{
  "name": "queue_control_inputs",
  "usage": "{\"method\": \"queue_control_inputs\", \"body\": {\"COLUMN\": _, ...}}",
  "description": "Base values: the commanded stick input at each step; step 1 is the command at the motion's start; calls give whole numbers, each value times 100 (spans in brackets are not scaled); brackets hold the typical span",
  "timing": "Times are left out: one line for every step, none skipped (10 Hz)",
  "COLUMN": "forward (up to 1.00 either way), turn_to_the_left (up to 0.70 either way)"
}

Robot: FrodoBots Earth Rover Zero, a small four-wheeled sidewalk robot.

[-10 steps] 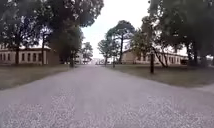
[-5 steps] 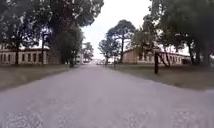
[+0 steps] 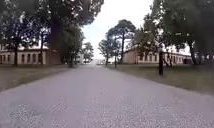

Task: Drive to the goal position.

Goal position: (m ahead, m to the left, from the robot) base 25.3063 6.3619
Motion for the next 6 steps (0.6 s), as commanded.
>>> {"method": "queue_control_inputs", "body": {"forward": 85, "turn_to_the_left": 0}}
{"method": "queue_control_inputs", "body": {"forward": 85, "turn_to_the_left": 0}}
{"method": "queue_control_inputs", "body": {"forward": 85, "turn_to_the_left": 0}}
{"method": "queue_control_inputs", "body": {"forward": 85, "turn_to_the_left": 0}}
{"method": "queue_control_inputs", "body": {"forward": 85, "turn_to_the_left": 0}}
{"method": "queue_control_inputs", "body": {"forward": 85, "turn_to_the_left": -7}}
